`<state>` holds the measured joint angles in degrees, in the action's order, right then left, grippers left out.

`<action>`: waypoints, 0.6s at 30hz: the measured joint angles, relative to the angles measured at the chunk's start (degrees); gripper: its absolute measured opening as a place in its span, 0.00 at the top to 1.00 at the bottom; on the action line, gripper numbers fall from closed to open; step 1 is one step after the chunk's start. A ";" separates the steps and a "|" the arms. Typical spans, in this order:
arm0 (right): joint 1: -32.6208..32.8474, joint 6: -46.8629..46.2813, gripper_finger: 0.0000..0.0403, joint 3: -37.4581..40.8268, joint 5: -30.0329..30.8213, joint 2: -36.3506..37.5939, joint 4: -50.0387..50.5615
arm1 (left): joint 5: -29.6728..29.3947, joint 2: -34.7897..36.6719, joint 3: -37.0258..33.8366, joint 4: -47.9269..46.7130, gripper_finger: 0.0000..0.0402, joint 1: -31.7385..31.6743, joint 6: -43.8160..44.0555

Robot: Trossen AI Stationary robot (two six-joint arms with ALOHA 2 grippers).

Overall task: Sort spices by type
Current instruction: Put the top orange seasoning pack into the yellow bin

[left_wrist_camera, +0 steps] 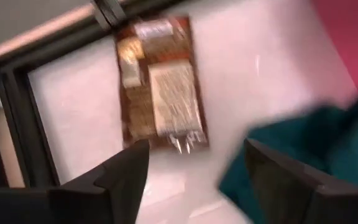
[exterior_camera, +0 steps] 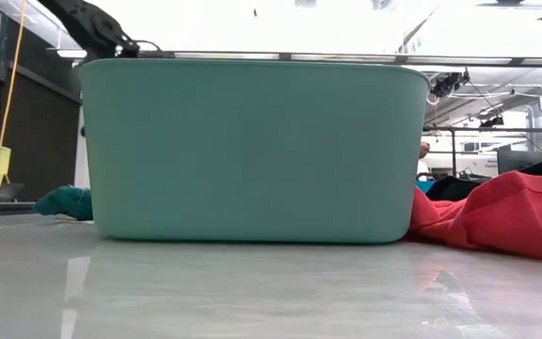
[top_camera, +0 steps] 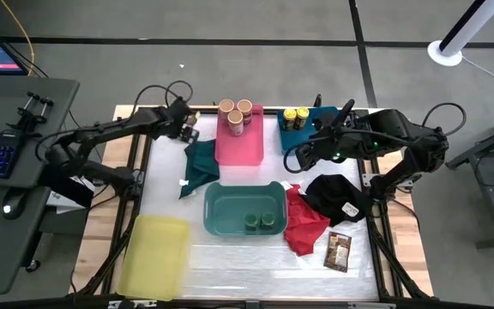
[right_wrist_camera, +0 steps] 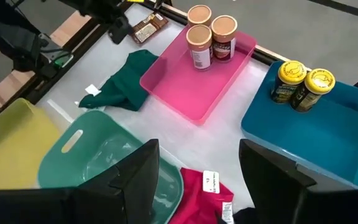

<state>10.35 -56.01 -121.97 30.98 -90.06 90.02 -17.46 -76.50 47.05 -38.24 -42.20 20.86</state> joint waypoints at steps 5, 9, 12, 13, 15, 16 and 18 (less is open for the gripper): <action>0.17 -2.42 0.47 0.00 -0.57 0.00 0.00 | 0.10 -4.38 0.02 2.74 0.66 -4.91 1.38; 0.20 -3.85 0.47 0.00 -0.76 0.00 0.00 | -0.25 -5.52 -1.62 7.16 0.96 -6.54 2.43; 0.20 -4.60 0.47 0.00 0.17 0.00 0.00 | -0.52 -5.52 -3.64 11.43 0.98 -6.71 5.42; 0.20 -4.90 0.47 0.00 0.37 0.00 0.00 | -0.92 -5.52 -4.25 12.43 0.99 -6.70 6.08; 0.20 -5.48 0.47 0.00 0.46 0.00 0.00 | -1.64 -5.52 -5.43 14.89 0.99 -6.70 7.35; 0.20 -5.50 0.47 0.00 0.48 0.00 0.00 | -1.93 -5.52 -6.03 16.18 0.99 -6.70 7.48; 0.20 -5.57 0.47 0.00 0.48 0.00 0.00 | -2.51 -5.52 -7.19 18.25 1.00 -6.70 7.47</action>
<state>10.55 -61.59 -121.97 31.46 -90.06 90.02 -19.97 -82.02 39.85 -19.98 -48.90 28.33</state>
